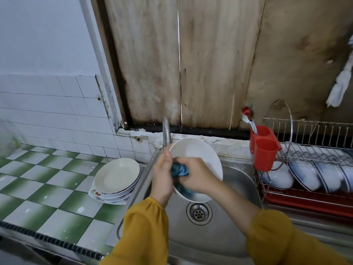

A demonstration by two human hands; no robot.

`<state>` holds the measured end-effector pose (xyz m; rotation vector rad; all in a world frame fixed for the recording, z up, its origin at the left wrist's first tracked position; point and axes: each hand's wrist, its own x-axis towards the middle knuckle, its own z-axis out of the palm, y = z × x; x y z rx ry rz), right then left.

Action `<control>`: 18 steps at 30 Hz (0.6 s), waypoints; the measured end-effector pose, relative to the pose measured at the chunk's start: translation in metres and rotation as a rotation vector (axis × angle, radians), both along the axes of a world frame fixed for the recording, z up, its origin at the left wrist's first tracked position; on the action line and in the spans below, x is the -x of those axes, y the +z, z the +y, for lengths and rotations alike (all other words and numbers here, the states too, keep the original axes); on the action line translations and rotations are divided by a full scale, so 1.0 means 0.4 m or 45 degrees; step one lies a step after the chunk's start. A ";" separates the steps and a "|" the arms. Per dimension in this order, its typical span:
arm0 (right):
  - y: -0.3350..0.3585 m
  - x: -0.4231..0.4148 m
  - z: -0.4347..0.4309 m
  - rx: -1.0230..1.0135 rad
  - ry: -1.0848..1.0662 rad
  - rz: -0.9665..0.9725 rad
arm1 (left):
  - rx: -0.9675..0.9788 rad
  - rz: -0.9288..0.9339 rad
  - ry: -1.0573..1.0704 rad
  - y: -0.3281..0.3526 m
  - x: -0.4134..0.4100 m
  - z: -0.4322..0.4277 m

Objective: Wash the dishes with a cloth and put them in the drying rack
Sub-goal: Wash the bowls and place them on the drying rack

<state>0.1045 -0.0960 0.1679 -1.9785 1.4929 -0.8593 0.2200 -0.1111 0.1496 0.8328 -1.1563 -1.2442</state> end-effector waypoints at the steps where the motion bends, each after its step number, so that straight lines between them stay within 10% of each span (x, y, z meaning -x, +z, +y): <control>1: -0.006 0.001 0.011 -0.098 0.115 0.067 | -0.009 0.019 0.014 0.005 -0.014 -0.003; 5: -0.013 0.056 -0.004 0.008 -0.153 0.583 | -0.023 0.062 0.049 -0.009 -0.042 -0.011; 9: -0.007 0.028 -0.019 0.436 -0.583 -0.067 | -0.100 0.059 0.021 -0.032 0.009 0.009; 18: 0.004 -0.061 0.031 0.049 -0.211 -0.924 | 0.018 0.051 0.008 -0.009 -0.006 0.004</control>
